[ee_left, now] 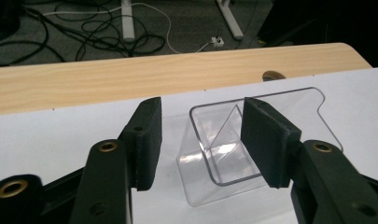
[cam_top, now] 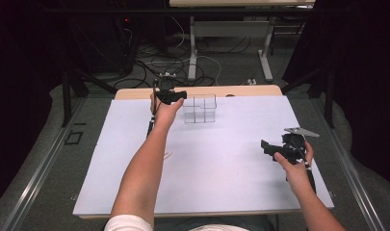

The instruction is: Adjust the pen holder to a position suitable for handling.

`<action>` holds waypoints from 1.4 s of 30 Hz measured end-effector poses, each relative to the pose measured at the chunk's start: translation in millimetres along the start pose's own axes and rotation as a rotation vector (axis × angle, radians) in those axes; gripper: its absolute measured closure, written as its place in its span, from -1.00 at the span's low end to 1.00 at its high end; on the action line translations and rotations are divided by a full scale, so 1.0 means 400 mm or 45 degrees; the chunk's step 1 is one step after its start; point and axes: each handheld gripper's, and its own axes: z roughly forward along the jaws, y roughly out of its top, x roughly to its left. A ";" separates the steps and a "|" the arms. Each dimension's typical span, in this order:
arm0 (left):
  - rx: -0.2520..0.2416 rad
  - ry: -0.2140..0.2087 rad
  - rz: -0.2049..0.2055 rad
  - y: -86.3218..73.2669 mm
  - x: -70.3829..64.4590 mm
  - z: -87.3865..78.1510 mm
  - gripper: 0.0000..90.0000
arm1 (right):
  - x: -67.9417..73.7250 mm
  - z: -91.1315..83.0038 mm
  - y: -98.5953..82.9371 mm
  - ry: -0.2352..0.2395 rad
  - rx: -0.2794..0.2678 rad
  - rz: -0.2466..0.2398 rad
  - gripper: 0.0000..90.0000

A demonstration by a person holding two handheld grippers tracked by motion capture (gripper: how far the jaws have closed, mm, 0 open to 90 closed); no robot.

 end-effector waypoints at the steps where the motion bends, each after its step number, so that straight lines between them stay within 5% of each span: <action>1: 0.008 0.002 -0.003 -0.001 0.002 0.003 0.10 | 0.000 0.000 0.000 0.000 0.000 0.000 -0.96; 16: 0.107 0.020 -0.052 -0.013 0.008 0.038 0.31 | 0.000 0.004 -0.003 0.007 0.014 -0.001 -0.96; 42: 0.184 -0.009 -0.109 -0.029 -0.013 0.065 0.82 | -0.006 0.011 -0.007 0.015 0.035 0.017 -0.96</action>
